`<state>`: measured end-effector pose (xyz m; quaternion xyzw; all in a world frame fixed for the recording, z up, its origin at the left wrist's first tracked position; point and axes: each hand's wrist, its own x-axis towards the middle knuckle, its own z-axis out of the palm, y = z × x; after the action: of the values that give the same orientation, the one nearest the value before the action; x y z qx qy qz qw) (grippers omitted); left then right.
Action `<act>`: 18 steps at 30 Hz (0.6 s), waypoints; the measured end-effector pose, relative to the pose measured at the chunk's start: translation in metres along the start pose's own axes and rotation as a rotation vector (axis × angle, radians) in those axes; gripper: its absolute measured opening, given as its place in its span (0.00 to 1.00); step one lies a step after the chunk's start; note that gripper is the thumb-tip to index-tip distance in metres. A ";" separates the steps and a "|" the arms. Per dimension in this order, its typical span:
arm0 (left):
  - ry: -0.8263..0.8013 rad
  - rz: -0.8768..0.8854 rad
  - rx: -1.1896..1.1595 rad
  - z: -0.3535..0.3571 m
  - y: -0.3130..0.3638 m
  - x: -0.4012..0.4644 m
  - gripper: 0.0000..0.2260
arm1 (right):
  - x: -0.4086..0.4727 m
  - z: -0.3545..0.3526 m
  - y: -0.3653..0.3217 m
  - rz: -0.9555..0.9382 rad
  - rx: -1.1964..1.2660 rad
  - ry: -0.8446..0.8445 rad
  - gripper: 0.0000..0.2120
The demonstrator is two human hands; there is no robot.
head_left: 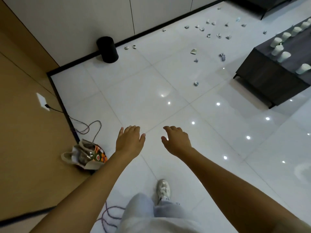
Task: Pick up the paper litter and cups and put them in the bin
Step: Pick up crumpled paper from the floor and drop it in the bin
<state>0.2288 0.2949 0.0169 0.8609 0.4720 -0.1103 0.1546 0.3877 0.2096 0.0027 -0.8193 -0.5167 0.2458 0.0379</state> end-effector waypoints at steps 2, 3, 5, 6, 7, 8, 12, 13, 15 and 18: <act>0.006 -0.005 -0.009 -0.017 0.001 0.037 0.21 | 0.036 -0.019 0.003 -0.011 -0.003 0.003 0.23; -0.001 -0.008 -0.010 -0.024 0.001 0.051 0.21 | 0.051 -0.026 0.003 -0.013 -0.004 -0.001 0.23; -0.001 -0.013 -0.010 -0.036 -0.001 0.081 0.21 | 0.081 -0.038 0.003 -0.008 -0.005 -0.006 0.23; 0.000 -0.020 -0.012 -0.042 -0.004 0.099 0.21 | 0.099 -0.043 0.003 -0.004 -0.002 -0.010 0.23; -0.003 -0.026 -0.014 -0.048 -0.007 0.118 0.21 | 0.118 -0.049 0.001 0.002 0.001 -0.020 0.23; -0.002 -0.027 -0.019 -0.054 -0.010 0.136 0.21 | 0.138 -0.054 -0.001 0.000 0.000 -0.026 0.23; 0.012 -0.024 -0.019 -0.081 -0.033 0.224 0.22 | 0.229 -0.078 -0.019 -0.008 -0.004 -0.024 0.23; 0.016 -0.029 -0.019 -0.088 -0.041 0.247 0.22 | 0.253 -0.085 -0.025 -0.004 -0.001 -0.020 0.23; 0.022 -0.030 -0.023 -0.104 -0.051 0.282 0.22 | 0.289 -0.097 -0.037 0.001 0.001 -0.025 0.23; 0.013 -0.030 -0.015 -0.134 -0.070 0.340 0.22 | 0.351 -0.121 -0.058 0.009 0.001 -0.037 0.23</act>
<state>0.3557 0.6442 0.0162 0.8532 0.4866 -0.1035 0.1565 0.5139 0.5632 -0.0002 -0.8170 -0.5134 0.2611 0.0276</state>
